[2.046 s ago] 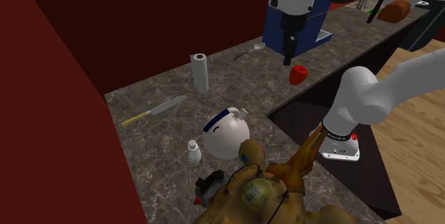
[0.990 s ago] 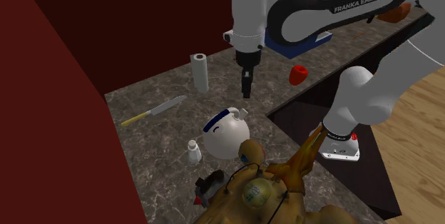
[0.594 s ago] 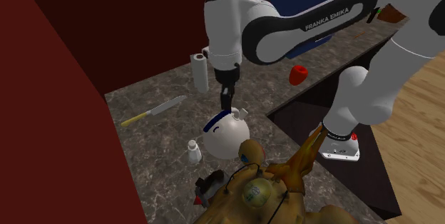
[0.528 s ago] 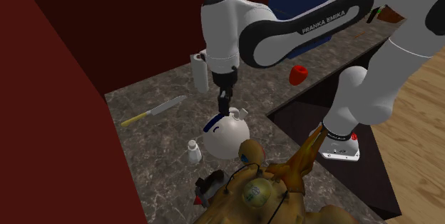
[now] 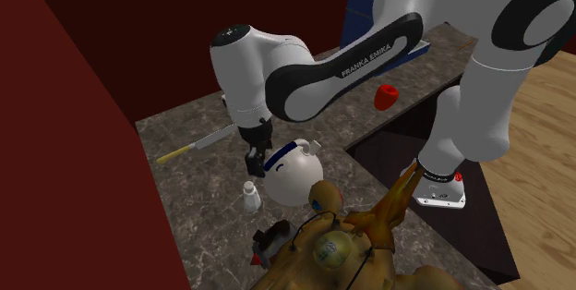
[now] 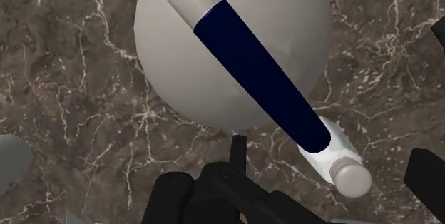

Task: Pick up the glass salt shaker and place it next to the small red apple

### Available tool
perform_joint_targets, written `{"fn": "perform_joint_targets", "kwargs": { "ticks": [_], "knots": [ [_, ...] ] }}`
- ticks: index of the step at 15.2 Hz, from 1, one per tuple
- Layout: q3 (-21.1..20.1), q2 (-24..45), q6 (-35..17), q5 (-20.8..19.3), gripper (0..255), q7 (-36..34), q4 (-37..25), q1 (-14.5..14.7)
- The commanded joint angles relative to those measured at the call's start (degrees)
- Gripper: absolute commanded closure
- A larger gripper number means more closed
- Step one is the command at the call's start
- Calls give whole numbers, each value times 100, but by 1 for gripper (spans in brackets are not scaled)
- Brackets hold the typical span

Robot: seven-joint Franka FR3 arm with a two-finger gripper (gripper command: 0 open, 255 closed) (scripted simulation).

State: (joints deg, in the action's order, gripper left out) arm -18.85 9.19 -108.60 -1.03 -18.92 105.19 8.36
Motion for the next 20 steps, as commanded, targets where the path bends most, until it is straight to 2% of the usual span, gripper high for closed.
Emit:
{"fn": "perform_joint_targets", "kwargs": {
  "ticks": [1,4,12,20],
  "knots": [
    [-50,473,44,-152,0,-199,-484,134],
    [-71,1159,139,-367,0,-425,-1217,354],
    [-42,1266,-405,-412,0,-456,-774,364],
    [-42,1267,-404,-413,0,-456,-776,364]
  ]
}}
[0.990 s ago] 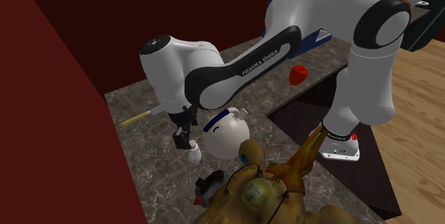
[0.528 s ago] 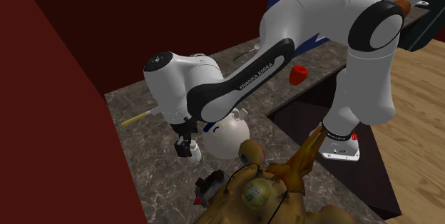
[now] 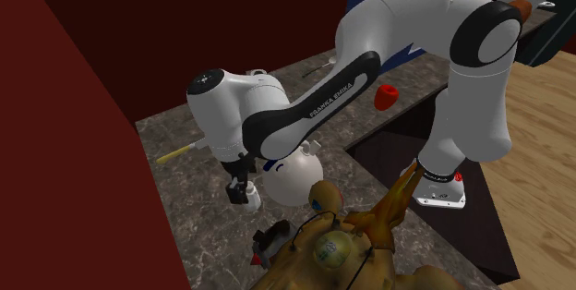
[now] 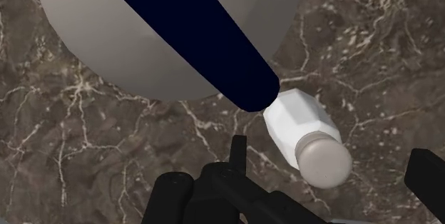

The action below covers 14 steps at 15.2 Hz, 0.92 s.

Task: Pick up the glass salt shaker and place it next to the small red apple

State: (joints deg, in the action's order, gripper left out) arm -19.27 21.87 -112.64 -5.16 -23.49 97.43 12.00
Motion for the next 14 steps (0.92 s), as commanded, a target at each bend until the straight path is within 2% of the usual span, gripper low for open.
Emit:
{"fn": "perform_joint_targets", "kwargs": {
  "ticks": [1,10,14],
  "knots": [
    [0,0,0,0,255,0,0,0],
    [0,0,-1,0,255,0,1,0],
    [-17,-105,266,39,255,18,-166,-8]
  ]
}}
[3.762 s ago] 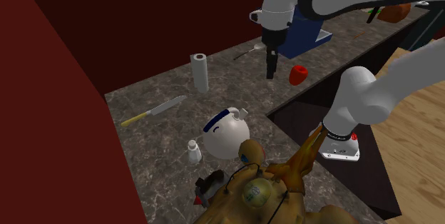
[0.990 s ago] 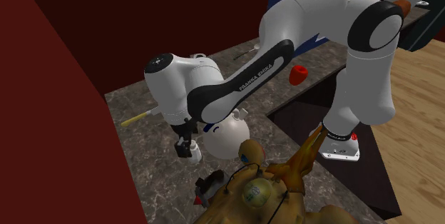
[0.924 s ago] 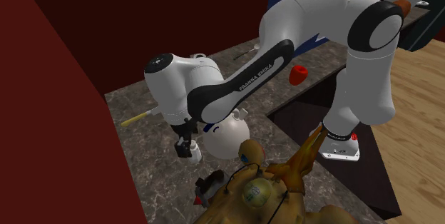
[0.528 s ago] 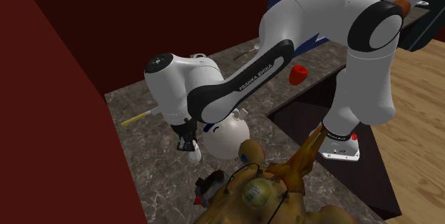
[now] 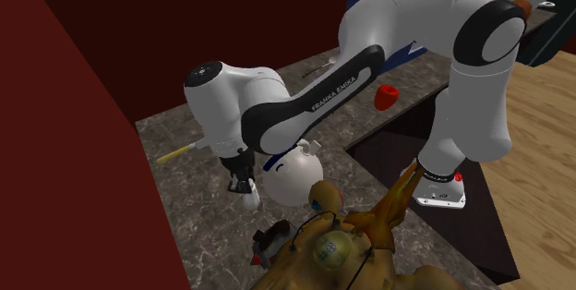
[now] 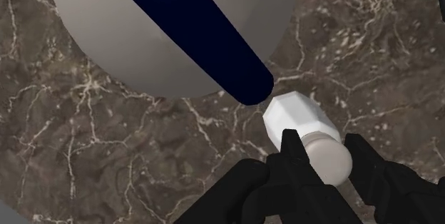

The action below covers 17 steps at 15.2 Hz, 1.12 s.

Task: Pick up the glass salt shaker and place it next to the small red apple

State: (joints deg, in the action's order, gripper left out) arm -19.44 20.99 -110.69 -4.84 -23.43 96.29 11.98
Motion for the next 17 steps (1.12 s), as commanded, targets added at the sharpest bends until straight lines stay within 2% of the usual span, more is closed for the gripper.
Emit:
{"fn": "perform_joint_targets", "kwargs": {
  "ticks": [1,17],
  "knots": [
    [-5,-41,138,17,255,16,-99,-7],
    [-49,-252,1284,100,255,44,-1046,8]
  ]
}}
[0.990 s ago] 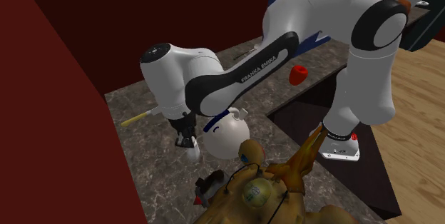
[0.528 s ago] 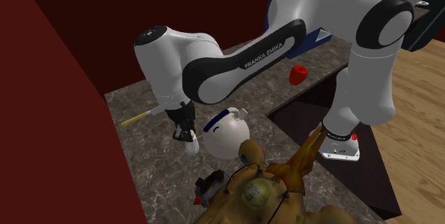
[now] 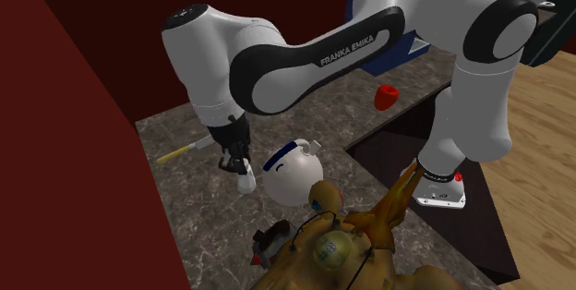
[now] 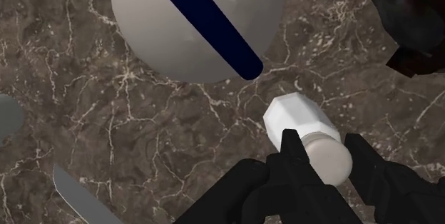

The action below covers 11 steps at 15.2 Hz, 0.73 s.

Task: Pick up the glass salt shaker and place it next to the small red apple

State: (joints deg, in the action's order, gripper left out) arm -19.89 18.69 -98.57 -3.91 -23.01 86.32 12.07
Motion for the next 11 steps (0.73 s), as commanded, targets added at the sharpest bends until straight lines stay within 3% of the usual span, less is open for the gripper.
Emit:
{"fn": "perform_joint_targets", "kwargs": {
  "ticks": [1,11],
  "knots": [
    [-5,-24,148,9,255,3,-124,2],
    [-22,46,952,-9,255,-17,-997,65]
  ]
}}
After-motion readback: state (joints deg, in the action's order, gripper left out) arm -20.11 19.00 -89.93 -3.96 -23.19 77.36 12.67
